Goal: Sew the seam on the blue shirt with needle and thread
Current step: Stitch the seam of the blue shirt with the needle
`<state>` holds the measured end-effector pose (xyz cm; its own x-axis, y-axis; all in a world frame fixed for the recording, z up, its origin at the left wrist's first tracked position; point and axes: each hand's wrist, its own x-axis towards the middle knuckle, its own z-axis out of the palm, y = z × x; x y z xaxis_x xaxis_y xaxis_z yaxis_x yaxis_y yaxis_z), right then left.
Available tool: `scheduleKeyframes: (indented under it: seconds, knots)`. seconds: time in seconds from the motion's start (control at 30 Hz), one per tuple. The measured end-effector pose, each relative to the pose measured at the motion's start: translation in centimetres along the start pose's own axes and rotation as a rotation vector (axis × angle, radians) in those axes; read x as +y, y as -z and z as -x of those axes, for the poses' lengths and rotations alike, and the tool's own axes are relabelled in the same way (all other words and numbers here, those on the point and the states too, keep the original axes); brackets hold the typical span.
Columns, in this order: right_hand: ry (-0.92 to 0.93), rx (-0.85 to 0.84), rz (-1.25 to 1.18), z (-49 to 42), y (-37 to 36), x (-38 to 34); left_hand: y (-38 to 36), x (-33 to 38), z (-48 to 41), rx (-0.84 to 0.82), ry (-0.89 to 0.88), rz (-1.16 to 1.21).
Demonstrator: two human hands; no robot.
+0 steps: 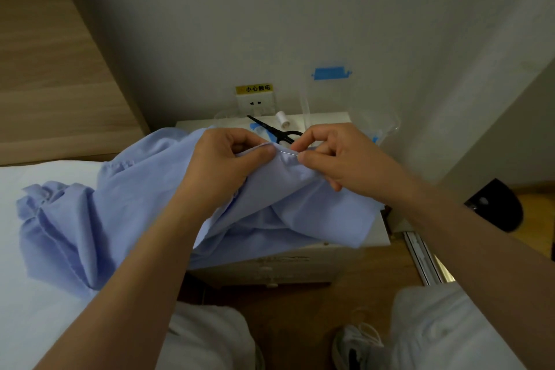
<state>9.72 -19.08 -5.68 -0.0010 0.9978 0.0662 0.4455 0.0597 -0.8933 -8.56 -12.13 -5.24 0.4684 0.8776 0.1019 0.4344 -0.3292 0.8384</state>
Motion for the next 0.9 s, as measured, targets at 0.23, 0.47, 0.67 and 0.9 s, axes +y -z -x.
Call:
scheduleKeyframes:
  seconds: [0.23, 0.47, 0.67, 0.9]
  knots:
    - [-0.054, -0.042, -0.146, -0.1, 0.5, 0.0, 0.6, 0.2, -0.2, -0.173, 0.109, 0.24]
    - [-0.05, -0.097, -0.299, 0.0, 0.5, 0.0, 0.9, 0.7, 0.2, -0.293, 0.189, 0.462]
    - [-0.028, -0.099, -0.355, -0.1, 0.2, 0.4, 0.9, 1.0, 0.2, -0.349, 0.251, 0.519]
    - [-0.01, -0.086, -0.382, -0.1, 0.1, 0.0, 0.8, 1.4, 0.2, -0.332, 0.245, 0.502]
